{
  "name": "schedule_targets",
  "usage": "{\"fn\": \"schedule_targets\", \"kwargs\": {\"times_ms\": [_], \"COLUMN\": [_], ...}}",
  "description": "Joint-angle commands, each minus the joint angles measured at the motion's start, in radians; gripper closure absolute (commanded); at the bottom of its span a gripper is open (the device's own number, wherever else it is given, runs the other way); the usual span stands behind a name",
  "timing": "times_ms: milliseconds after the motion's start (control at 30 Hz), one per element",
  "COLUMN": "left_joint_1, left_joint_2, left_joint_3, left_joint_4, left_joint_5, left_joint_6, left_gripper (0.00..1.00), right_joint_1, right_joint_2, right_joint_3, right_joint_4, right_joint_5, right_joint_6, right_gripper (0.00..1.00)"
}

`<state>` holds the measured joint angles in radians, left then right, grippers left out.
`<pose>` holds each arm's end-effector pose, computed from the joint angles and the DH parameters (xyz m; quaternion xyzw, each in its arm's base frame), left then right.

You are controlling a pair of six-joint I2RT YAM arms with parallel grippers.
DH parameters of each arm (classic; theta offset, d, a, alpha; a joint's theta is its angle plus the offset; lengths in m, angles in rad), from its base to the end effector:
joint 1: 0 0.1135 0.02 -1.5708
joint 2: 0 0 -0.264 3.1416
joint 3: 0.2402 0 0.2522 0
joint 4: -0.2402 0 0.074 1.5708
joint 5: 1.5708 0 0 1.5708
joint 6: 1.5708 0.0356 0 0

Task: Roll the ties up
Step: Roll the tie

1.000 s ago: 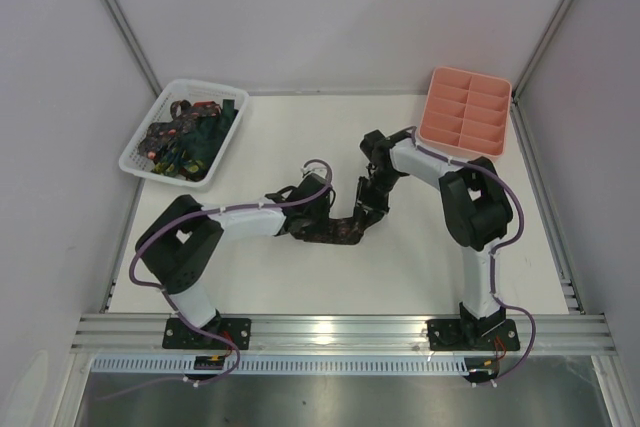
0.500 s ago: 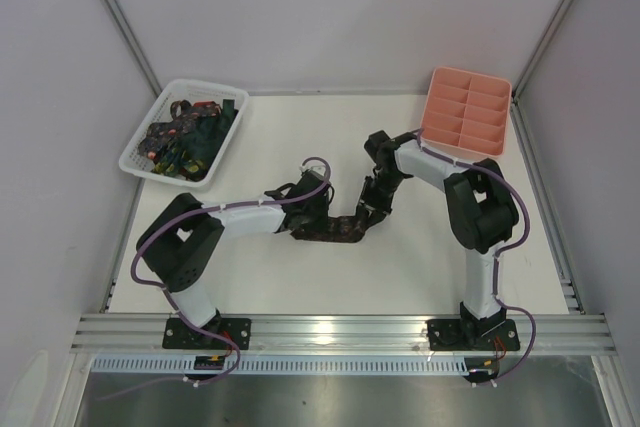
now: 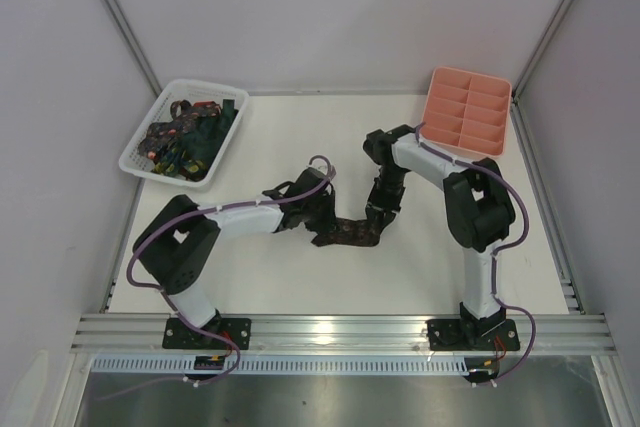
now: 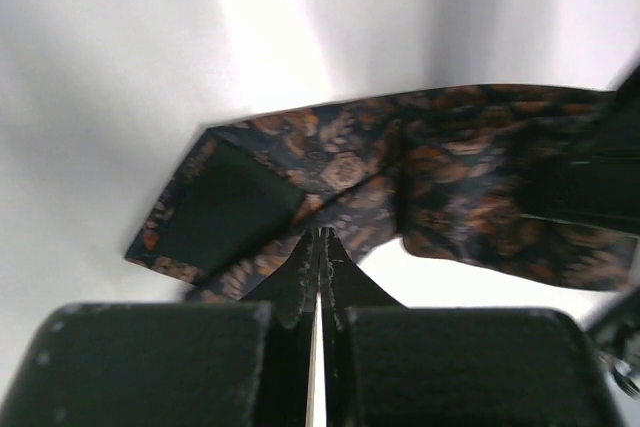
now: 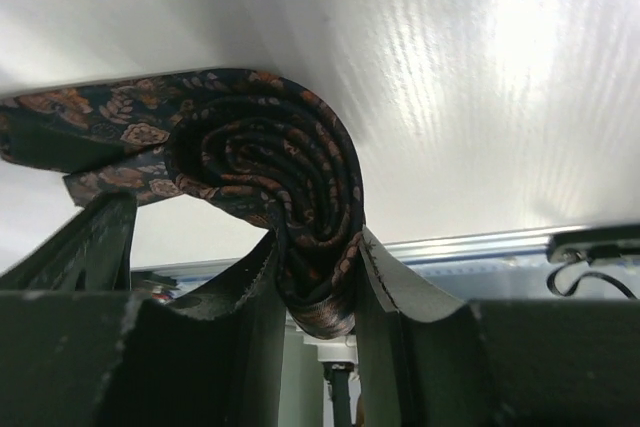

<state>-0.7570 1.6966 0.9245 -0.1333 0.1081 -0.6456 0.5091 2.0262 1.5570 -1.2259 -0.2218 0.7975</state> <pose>0.2431 -0.2349 0.1614 0.0702 0.9413 -0.2494 0.2162 0.3177 0.1863 0.1855 -0.1494 -0.9807 -0.0502 0.1162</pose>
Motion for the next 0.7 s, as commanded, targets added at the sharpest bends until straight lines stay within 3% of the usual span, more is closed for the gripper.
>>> {"fn": "schedule_targets", "kwargs": {"times_ms": [0,300,667], "left_joint_1": [-0.025,-0.085,-0.091], "left_joint_2": [-0.052,0.020,0.124], "left_joint_3": [0.031,0.076,0.122], "left_joint_4": [0.092,0.179,0.210], "left_joint_5": [0.093,0.137,0.165], "left_joint_6": [-0.006,-0.038,-0.080], "left_gripper": [0.99,0.99,1.00], "right_joint_1": [0.015,0.014,0.014], "right_joint_2": [0.028,0.049,0.057], "right_joint_3": [0.041,0.074,0.094], "right_joint_4": [-0.101,-0.185,-0.187], "right_joint_5": [0.074,0.147,0.085], "right_joint_6": [0.034,0.049,0.057], "right_gripper": [1.00,1.00,0.92]}}
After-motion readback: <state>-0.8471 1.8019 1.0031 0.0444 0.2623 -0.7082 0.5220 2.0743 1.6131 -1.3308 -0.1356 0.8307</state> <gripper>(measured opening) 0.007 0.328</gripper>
